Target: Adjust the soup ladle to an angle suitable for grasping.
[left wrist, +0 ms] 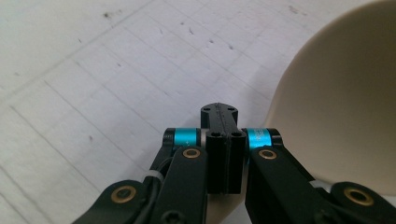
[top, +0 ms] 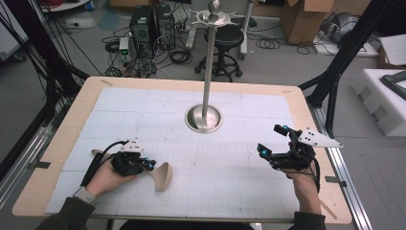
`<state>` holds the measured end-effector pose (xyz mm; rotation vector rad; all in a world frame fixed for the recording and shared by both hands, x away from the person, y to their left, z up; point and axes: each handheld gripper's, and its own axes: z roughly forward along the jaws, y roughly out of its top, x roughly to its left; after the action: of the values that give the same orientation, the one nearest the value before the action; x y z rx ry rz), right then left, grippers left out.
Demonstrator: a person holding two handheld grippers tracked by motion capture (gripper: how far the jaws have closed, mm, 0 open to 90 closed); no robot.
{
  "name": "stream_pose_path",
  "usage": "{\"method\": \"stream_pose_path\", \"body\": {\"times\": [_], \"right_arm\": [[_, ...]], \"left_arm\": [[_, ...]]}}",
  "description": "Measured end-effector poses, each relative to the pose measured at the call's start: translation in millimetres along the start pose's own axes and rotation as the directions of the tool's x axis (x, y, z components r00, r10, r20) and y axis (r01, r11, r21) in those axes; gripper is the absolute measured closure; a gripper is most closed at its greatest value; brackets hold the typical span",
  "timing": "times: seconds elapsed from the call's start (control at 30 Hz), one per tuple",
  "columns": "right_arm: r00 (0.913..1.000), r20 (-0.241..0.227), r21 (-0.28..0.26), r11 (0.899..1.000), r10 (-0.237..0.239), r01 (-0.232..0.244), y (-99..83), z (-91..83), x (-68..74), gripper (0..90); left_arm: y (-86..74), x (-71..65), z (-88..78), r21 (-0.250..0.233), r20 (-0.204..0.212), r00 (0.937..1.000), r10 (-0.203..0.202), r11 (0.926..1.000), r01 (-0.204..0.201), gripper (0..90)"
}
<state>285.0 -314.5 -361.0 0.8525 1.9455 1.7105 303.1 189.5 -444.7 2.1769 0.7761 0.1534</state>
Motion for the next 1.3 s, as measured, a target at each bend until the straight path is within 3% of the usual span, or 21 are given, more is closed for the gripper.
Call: {"method": "stream_pose_path", "body": {"times": [0.17, 0.33, 0.47, 0.63, 0.83, 0.93, 1.03, 1.17, 1.3], "right_arm": [[1.0000, -0.001, 0.003, 1.000, 0.000, 0.000, -0.9, 1.0, -0.1, 1.2], [1.0000, -0.002, 0.010, 1.000, -0.002, 0.003, -1.5, 2.5, 0.2, 1.2], [1.0000, -0.006, 0.014, 1.000, -0.003, 0.003, -2.0, 4.0, 1.1, 1.2], [1.0000, -0.008, 0.025, 1.000, -0.004, 0.004, -3.6, 7.0, 1.8, 1.1], [1.0000, 0.006, 0.035, 0.999, -0.007, 0.007, -4.2, 10.1, 2.3, 1.2], [1.0000, 0.003, 0.032, 0.999, -0.007, 0.007, -3.8, 10.4, 2.3, 1.2], [1.0000, 0.001, 0.028, 1.000, -0.004, 0.004, -3.3, 9.7, 1.9, 1.2], [1.0000, -0.005, 0.030, 1.000, -0.003, 0.004, -3.0, 9.5, 1.8, 1.2], [1.0000, -0.007, 0.027, 1.000, -0.005, 0.006, -2.5, 9.6, 2.0, 1.2]], "left_arm": [[-11.6, -10.3, -9.4, -0.012, 0.007, 0.9999, 0.012, 0.9999, -0.012, 90.0], [-21.1, -20.2, -18.8, 0.000, 0.007, 0.9978, 0.066, 0.9978, -0.066, 90.0], [-31.5, -27.1, -28.5, -0.012, 0.020, 0.9975, 0.067, 0.9977, -0.067, 90.0], [-41.4, -32.1, -33.6, -0.032, 0.016, 0.9964, 0.083, 0.9961, -0.083, 90.0], [-41.6, -30.9, -35.0, -0.046, 0.020, 0.9950, 0.098, 0.9942, -0.097, 89.9], [-37.8, -27.4, -44.6, -0.104, -0.010, 0.9951, 0.098, 0.9896, -0.099, 89.9], [-36.0, -17.9, -62.5, -0.162, -0.058, 0.9960, 0.068, 0.9838, -0.077, 89.9], [-45.6, -0.9, -84.2, -0.172, -0.129, 0.9911, 0.031, 0.9837, -0.053, 89.9], [-66.6, 20.2, -104.1, -0.179, -0.186, 0.9818, -0.041, 0.9838, 0.007, 89.9]]}}
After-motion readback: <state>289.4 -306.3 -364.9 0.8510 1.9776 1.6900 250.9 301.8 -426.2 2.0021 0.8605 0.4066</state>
